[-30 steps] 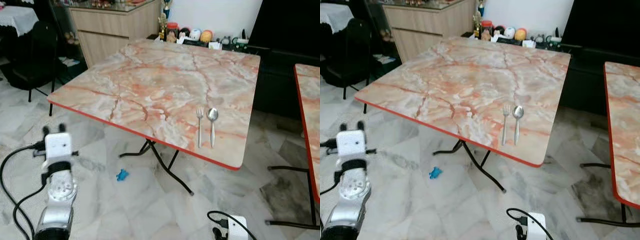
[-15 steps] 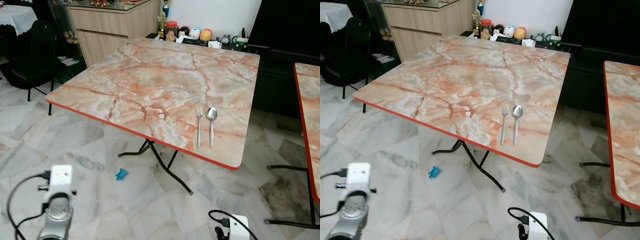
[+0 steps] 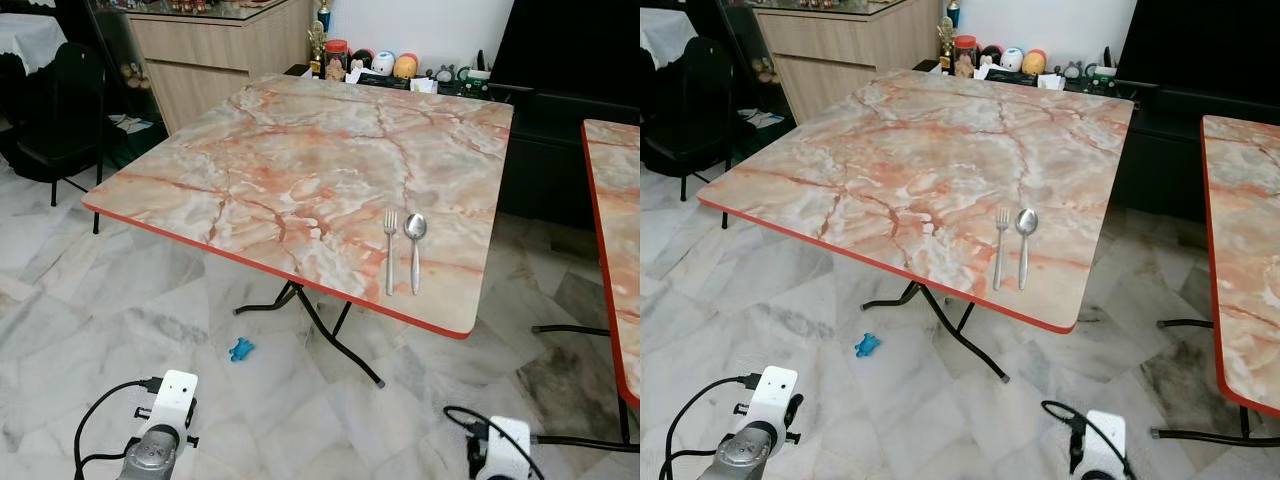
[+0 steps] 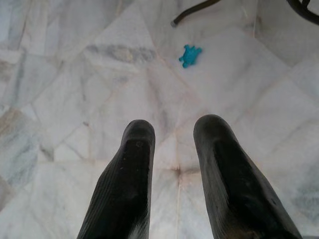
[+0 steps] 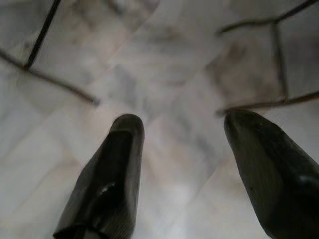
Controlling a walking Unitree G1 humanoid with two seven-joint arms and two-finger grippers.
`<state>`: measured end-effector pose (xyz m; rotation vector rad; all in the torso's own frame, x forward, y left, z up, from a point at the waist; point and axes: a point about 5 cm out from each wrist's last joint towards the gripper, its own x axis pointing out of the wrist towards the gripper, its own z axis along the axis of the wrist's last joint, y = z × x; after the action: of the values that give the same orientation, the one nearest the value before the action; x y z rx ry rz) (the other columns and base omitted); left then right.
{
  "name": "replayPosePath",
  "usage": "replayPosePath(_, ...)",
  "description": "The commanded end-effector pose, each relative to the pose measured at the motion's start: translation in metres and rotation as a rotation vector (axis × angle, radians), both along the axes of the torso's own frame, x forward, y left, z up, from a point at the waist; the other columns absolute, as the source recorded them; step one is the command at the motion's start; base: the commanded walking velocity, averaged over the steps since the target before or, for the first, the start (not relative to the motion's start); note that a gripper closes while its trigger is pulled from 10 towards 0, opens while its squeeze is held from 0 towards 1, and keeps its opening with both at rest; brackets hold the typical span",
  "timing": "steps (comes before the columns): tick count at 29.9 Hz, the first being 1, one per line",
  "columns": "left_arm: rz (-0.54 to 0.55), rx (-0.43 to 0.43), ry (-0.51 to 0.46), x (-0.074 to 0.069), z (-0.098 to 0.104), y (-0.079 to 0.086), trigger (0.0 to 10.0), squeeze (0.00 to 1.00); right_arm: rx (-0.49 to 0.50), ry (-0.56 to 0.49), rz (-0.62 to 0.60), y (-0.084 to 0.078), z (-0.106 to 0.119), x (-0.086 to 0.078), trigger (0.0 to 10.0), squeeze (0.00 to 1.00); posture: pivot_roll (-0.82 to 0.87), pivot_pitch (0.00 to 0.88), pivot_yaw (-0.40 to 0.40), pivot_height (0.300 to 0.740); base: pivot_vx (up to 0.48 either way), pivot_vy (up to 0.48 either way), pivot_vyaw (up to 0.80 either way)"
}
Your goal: Setting the table
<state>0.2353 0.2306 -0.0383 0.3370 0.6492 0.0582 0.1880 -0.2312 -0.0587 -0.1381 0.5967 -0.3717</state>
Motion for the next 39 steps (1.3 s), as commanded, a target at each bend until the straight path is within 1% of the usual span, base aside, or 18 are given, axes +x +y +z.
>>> replayPosePath(1,-0.002,0.001,0.029,-0.009,-0.005,0.006,10.0,0.00,-0.066,-0.118,0.022,0.000,0.015,0.013,10.0,0.00,-0.01,0.000,0.033,0.740,0.000,0.000,0.00)
replayPosePath(5,-0.002,-0.003,0.030,-0.010,-0.006,0.006,10.0,0.00,-0.103,-0.203,0.006,-0.003,0.025,0.018,10.0,0.00,-0.01,0.000,0.029,0.740,0.000,0.000,0.00)
replayPosePath(7,-0.001,-0.005,0.029,-0.012,-0.007,0.005,10.0,0.00,-0.150,-0.303,-0.013,-0.006,0.038,0.018,10.0,0.00,-0.01,0.000,0.028,0.740,0.000,0.000,0.00)
replayPosePath(12,-0.005,-0.009,0.021,-0.012,-0.007,0.004,10.0,0.00,-0.198,-0.370,-0.016,-0.006,0.048,0.015,10.0,0.00,-0.02,0.000,0.027,0.740,0.000,0.000,0.00)
replayPosePath(16,-0.011,-0.015,0.002,-0.009,-0.006,0.000,10.0,0.00,-0.306,-0.443,-0.089,-0.014,0.066,0.008,10.0,0.00,-0.01,0.000,0.023,0.740,0.000,0.000,0.00)
replayPosePath(20,-0.011,-0.013,-0.006,-0.008,-0.005,0.000,10.0,0.00,-0.344,-0.538,-0.111,-0.017,0.091,0.014,10.0,0.00,-0.01,0.001,0.025,0.740,0.000,0.000,0.00)
replayPosePath(22,-0.010,-0.012,-0.015,-0.007,-0.004,0.000,10.0,0.00,-0.343,-0.600,-0.109,-0.017,0.106,0.025,10.0,0.00,-0.01,0.001,0.025,0.740,0.000,0.000,0.00)
replayPosePath(23,-0.010,-0.012,-0.015,-0.007,-0.004,0.000,10.0,0.00,-0.343,-0.600,-0.109,-0.017,0.106,0.025,10.0,0.00,-0.01,0.001,0.025,0.740,0.000,0.000,0.00)
replayPosePath(25,-0.005,-0.012,-0.023,-0.006,-0.003,0.000,10.0,0.00,-0.337,-0.670,-0.099,-0.015,0.127,0.042,10.0,0.00,-0.01,0.004,0.028,0.740,0.000,0.000,0.00)
replayPosePath(27,-0.003,-0.013,-0.030,-0.004,-0.001,0.001,10.0,0.00,-0.302,-0.725,-0.042,-0.006,0.147,0.065,10.0,0.00,-0.02,0.006,0.031,0.740,0.000,0.000,0.00)
replayPosePath(28,-0.003,-0.013,-0.032,-0.004,-0.001,0.001,10.0,0.00,-0.271,-0.744,-0.016,-0.001,0.152,0.072,10.0,0.00,-0.02,0.009,0.032,0.740,0.000,0.000,0.00)
replayPosePath(29,-0.003,-0.013,-0.032,-0.004,-0.001,0.001,10.0,0.00,-0.271,-0.744,-0.016,-0.001,0.152,0.072,10.0,0.00,-0.02,0.009,0.032,0.740,0.000,0.000,0.00)
replayPosePath(30,0.000,-0.014,-0.031,-0.004,-0.001,0.001,10.0,0.00,-0.238,-0.767,0.052,0.009,0.164,0.084,10.0,0.00,-0.02,0.008,0.034,0.740,0.000,0.000,0.00)
replayPosePath(32,0.006,-0.015,-0.031,-0.003,-0.001,0.001,10.0,0.00,-0.217,-0.778,0.117,0.019,0.174,0.096,10.0,0.00,-0.02,0.011,0.036,0.740,0.000,0.000,0.00)
replayPosePath(35,0.010,-0.018,-0.036,-0.002,0.000,0.001,10.0,0.00,-0.120,-0.735,0.169,0.033,0.182,0.117,10.0,0.00,-0.02,0.013,0.036,0.740,0.000,0.000,0.00)
replayPosePath(37,0.010,-0.018,-0.037,-0.002,0.000,0.001,10.0,0.00,-0.089,-0.744,0.187,0.040,0.186,0.121,10.0,0.00,-0.01,0.012,0.032,0.740,0.000,0.000,0.00)
replayPosePath(38,0.010,-0.019,-0.039,-0.002,0.000,0.000,10.0,0.00,-0.047,-0.777,0.242,0.053,0.196,0.126,10.0,0.00,-0.01,0.013,0.031,0.740,0.000,0.000,0.00)
replayPosePath(39,0.015,-0.021,-0.041,-0.003,0.000,0.000,10.0,0.00,-0.052,-0.787,0.265,0.057,0.200,0.127,10.0,0.00,-0.01,0.013,0.031,0.740,0.000,0.000,0.00)
